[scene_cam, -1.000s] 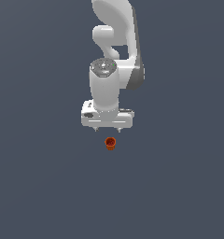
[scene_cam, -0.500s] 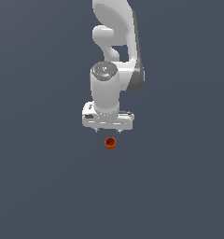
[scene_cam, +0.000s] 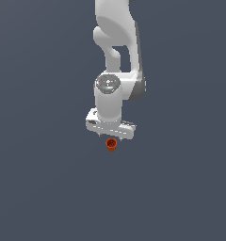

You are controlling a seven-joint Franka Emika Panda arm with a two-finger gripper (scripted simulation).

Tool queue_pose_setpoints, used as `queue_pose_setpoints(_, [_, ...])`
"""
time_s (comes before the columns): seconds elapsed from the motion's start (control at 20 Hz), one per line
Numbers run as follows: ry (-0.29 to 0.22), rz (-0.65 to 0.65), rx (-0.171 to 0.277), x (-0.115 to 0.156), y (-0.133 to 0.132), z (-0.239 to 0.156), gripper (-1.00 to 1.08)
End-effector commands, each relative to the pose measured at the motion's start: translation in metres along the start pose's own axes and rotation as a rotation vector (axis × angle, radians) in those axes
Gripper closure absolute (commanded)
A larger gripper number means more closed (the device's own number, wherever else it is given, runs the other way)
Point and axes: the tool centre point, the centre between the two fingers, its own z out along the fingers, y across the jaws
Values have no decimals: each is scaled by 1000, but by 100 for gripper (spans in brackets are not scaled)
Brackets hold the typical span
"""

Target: Pick up the object and move it to a goal position.

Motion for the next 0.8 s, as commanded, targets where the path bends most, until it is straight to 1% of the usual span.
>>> queue_pose_setpoints(0.0, [-2,49,-2,0,-2,10,-92])
queue_pose_setpoints(0.4, [-4,144,-7,0,-4,29,-92])
queue_pose_setpoints(0.75, [-5,157,-8,0,-5,32,-92])
